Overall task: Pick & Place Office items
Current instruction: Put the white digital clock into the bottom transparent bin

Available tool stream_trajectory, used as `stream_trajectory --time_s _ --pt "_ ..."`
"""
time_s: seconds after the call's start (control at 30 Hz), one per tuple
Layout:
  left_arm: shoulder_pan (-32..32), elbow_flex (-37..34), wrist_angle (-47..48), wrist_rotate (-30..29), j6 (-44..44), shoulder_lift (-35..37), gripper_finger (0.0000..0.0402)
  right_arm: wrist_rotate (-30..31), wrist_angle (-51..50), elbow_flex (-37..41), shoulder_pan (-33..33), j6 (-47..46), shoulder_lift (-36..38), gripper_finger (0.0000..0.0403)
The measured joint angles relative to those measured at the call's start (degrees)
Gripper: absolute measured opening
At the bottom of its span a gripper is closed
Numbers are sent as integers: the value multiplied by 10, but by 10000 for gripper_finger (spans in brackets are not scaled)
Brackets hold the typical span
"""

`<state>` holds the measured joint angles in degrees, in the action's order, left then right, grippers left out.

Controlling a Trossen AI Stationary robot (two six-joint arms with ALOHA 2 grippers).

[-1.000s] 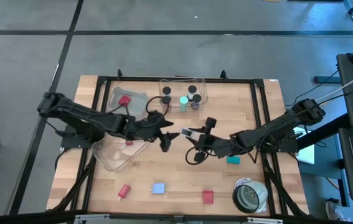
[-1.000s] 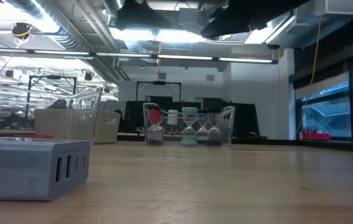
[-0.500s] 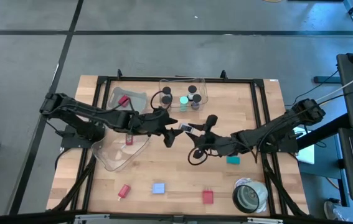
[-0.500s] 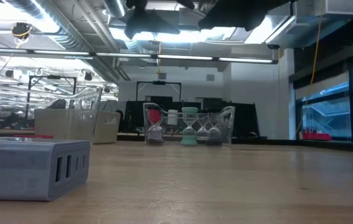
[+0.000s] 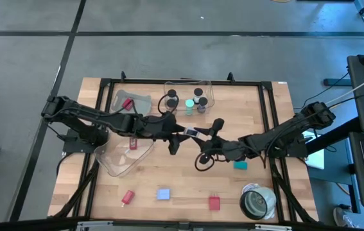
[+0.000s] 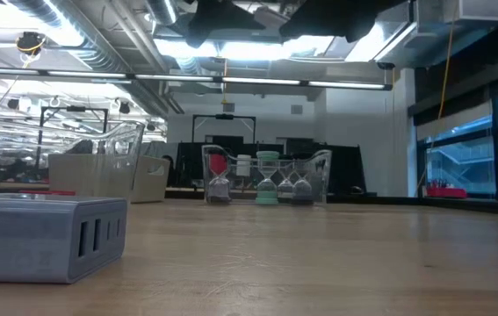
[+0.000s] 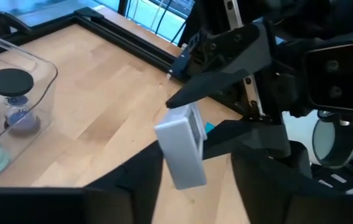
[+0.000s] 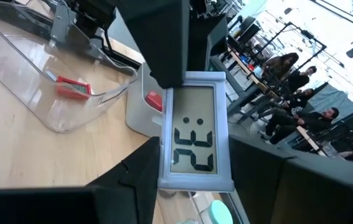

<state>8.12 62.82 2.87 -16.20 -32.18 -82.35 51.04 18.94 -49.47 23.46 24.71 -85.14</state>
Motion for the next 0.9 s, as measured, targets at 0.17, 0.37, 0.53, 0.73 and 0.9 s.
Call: stream_trajectory --time_s 0.17,0.37,0.53,0.73,0.9 --pt "0 0 1 1 0 0 112 0 0 0 0 1 1 170" --pt "-1 0 3 2 -5 0 66 4 0 0 0 9 1 176" --pt "-1 -1 6 7 3 0 69 -4 -1 0 7 -49 1 188" --pt "-3 0 -4 28 21 1 69 -121 -56 -1 11 -197 32 263" --pt "-9 0 34 29 27 1 67 -268 -218 -1 11 -399 95 320"
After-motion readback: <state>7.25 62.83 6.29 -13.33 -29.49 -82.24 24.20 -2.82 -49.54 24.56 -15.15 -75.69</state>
